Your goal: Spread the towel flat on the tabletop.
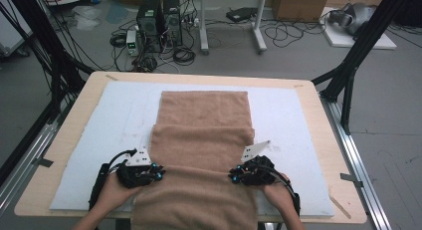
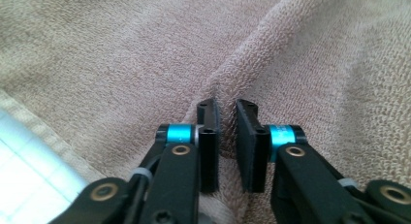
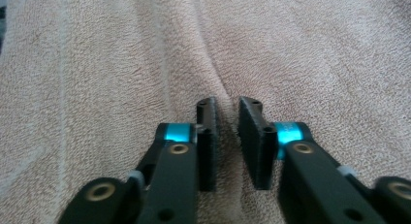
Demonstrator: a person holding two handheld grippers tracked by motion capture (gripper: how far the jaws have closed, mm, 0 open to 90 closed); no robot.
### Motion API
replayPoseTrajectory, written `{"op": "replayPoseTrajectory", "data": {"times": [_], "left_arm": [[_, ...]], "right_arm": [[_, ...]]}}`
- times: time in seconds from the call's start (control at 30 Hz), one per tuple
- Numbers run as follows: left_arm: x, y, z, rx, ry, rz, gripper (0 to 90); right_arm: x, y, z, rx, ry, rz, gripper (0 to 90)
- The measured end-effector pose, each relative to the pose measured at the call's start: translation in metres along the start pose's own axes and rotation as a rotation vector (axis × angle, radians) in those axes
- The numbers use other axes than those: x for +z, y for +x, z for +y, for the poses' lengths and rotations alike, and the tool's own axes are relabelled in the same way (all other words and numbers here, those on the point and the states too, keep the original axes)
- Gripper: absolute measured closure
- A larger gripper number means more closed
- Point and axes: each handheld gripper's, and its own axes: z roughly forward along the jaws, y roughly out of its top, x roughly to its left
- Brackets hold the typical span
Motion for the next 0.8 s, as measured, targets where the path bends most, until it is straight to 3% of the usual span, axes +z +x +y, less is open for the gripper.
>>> {"op": "replayPoseTrajectory", "data": {"times": [0.17,0.3,0.37,0.43,0.5,0.63,0.8], "left_arm": [[-0.015,-0.010,-0.002,0.014,-0.020,-0.028,84.8],[-0.040,-0.033,-0.006,0.051,-0.050,-0.068,84.9],[-0.051,-0.042,-0.006,0.067,-0.067,-0.079,83.3],[-0.058,-0.044,-0.002,0.067,-0.086,-0.073,72.7],[-0.059,-0.038,0.004,0.054,-0.106,-0.062,66.2],[-0.044,-0.017,0.015,0.021,-0.119,-0.019,60.9],[-0.010,0.008,0.014,-0.023,-0.040,0.086,59.5]], "right_arm": [[-0.007,0.015,-0.001,-0.039,0.011,0.018,84.3],[-0.017,0.034,-0.002,-0.065,0.000,0.048,83.7],[-0.024,0.045,-0.003,-0.080,-0.012,0.067,76.0],[-0.034,0.049,-0.003,-0.084,-0.056,0.056,70.0],[-0.041,0.046,-0.001,-0.076,-0.084,0.021,65.1],[-0.039,0.026,0.005,-0.041,-0.060,-0.073,60.1],[-0.020,-0.004,0.007,0.013,0.000,-0.140,54.6]]}}
